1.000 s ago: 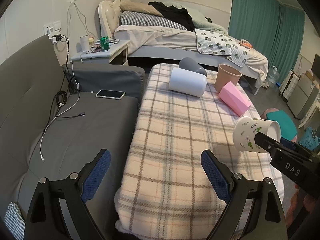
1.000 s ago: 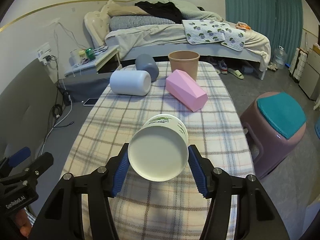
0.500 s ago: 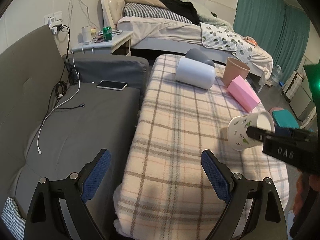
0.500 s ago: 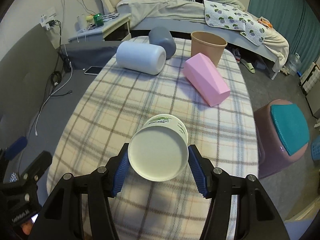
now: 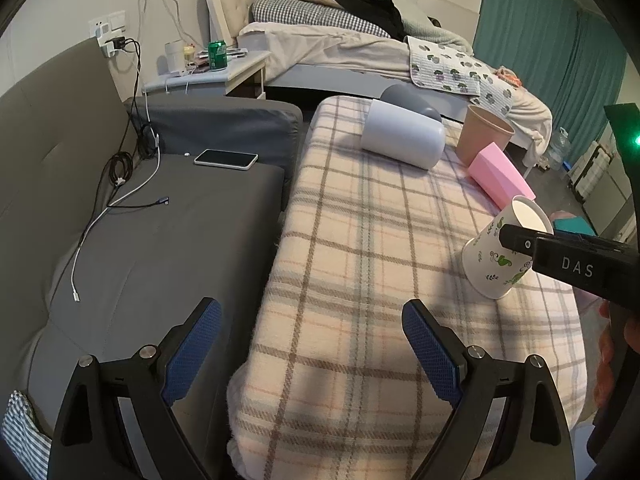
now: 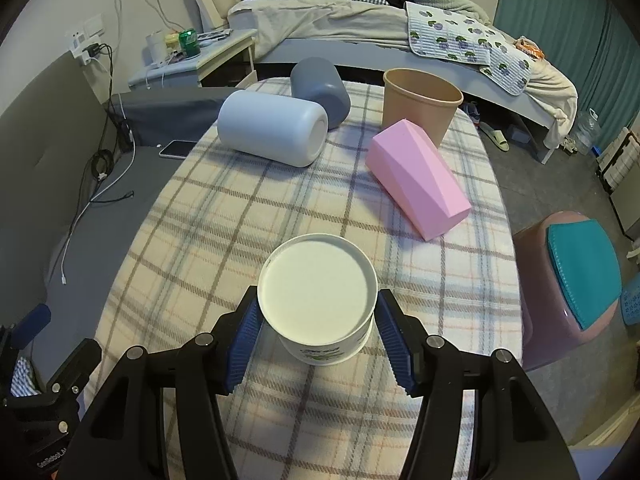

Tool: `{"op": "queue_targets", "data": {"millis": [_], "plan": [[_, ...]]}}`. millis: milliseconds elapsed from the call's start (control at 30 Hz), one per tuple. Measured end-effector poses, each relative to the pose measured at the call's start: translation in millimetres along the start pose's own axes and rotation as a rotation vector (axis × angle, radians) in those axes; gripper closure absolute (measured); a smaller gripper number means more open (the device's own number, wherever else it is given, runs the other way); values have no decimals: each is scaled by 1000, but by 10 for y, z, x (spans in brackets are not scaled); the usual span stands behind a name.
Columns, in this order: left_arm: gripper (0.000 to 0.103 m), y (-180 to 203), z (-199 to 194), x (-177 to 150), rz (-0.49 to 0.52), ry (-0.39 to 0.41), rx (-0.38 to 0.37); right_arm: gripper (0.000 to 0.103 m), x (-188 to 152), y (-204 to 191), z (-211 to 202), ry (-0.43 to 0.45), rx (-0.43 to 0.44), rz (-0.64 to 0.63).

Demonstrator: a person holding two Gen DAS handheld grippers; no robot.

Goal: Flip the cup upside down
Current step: 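Rotate the held cup with the right tool until its opening faces down, then lower the cup mouth-down onto the table and open the right tool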

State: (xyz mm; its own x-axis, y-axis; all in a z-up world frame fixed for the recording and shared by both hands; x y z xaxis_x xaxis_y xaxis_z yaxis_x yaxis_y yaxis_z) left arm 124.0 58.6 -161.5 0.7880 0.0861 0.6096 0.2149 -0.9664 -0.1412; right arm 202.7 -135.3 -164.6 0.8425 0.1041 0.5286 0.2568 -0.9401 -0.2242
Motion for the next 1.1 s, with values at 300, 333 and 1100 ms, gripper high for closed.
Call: {"op": "queue_targets", "data": {"millis": [300,333,1100], "plan": [[8,61,-166,27,16,31,5,36,-18,27,-104,48,-2,6],[8,69,-202,33,20,36,7,34,-12,25,-143,62,5,10],[8,508,-1630,185,50,310,-16,33,-437,238,-1972,354,25,14]]}}
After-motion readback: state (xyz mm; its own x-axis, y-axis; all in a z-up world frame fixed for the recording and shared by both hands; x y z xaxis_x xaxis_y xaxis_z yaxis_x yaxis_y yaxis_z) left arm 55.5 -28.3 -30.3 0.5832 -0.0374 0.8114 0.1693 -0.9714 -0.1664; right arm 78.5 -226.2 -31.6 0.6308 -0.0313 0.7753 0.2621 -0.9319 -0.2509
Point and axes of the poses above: each gripper's, at about its wrist camera, not at the fingertips, and z roughly the way its jaws point, y to its right, x to its top, the point moved 5 cm from there along z, roughly the way its jaws point, and after that the axes turned 14 degrees about x, right-handed, at the moved point
